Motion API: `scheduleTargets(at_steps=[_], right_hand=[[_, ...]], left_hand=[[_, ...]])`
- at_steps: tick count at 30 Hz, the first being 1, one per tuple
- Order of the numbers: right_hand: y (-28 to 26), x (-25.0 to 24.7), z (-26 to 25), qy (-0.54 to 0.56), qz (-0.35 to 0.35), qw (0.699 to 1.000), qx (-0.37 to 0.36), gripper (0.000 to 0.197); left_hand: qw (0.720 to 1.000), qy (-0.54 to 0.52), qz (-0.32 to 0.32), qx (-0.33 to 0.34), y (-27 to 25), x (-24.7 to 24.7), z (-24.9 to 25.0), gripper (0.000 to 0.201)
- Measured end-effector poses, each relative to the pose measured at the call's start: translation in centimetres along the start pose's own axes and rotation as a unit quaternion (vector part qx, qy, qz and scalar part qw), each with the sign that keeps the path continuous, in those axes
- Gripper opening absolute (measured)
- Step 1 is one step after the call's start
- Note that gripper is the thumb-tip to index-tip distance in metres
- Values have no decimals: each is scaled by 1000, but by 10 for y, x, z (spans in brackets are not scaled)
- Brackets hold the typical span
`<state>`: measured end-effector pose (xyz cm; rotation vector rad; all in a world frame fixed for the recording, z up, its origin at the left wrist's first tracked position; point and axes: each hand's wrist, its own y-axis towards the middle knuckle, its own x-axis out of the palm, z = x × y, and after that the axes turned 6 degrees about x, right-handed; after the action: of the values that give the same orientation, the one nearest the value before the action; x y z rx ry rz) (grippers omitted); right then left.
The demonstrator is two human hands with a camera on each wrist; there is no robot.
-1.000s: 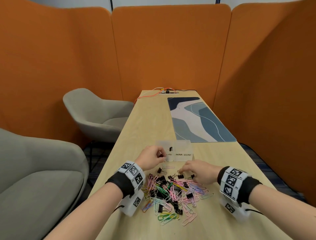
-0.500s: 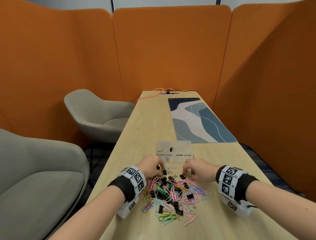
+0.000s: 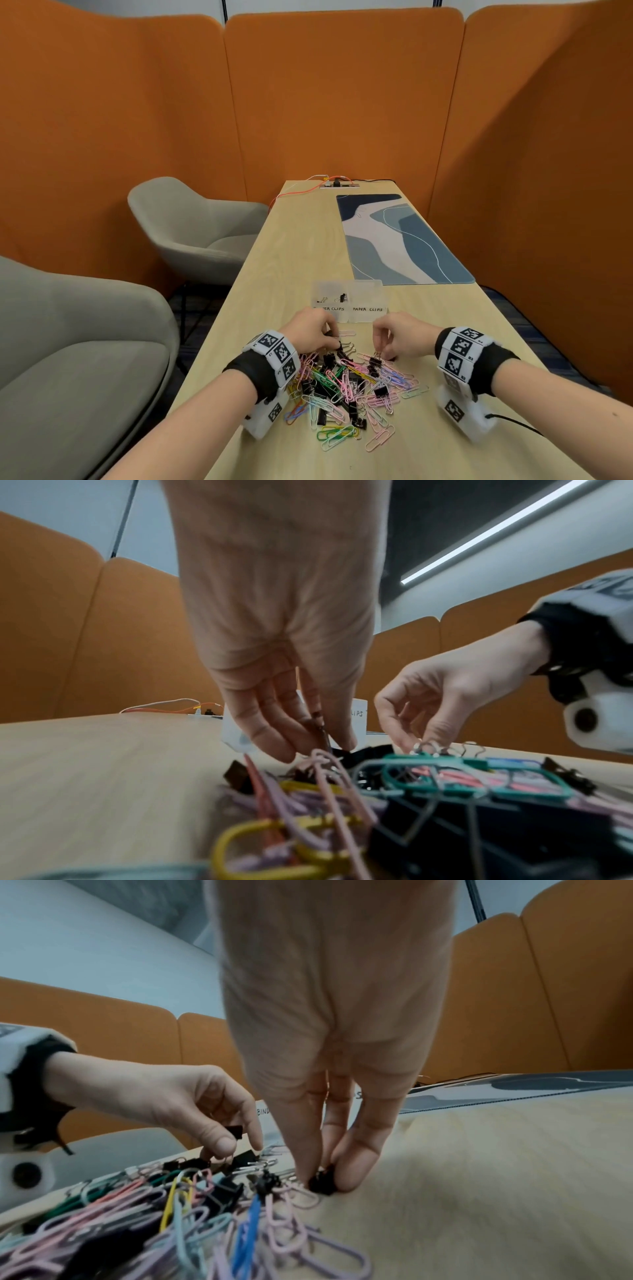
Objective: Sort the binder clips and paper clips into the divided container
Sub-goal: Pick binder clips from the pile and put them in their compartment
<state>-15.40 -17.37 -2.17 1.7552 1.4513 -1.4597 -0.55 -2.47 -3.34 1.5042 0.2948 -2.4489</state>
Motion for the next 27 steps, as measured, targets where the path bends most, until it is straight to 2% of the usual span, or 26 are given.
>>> scheduleTargets(at_steps=[3,8,12,15,19,22,24,27], right_hand=[[-1,-1,1,35,-2,999,10,26],[-6,1,-1,17,8,1000,-8,26],[-11,3,-2,-50,8,998,-24,27],[-13,5,-5,-77,13,996,-41,20],[-12,3,-5,-70,6,997,-39,13],[-11,2,-4,-75,4,996,-40,12],[-9,2,-2,-75,5,996,-40,22],[-11,2,-2,-82,17,996,-36,20]], left_hand=[[1000,2,-12,-4,2,1,4,25],[999,24,-21,3,4,3,11,25],[999,27,-29,-2,5,0,14,24],[998,46,-36,7,4,-6,13,25],[998,-39,-43,8,4,-31,10,18],[996,-92,10,-12,9,-52,7,16],[995,-73,65,-20,16,-60,7,17],[993,-10,111,-30,28,-62,8,21]])
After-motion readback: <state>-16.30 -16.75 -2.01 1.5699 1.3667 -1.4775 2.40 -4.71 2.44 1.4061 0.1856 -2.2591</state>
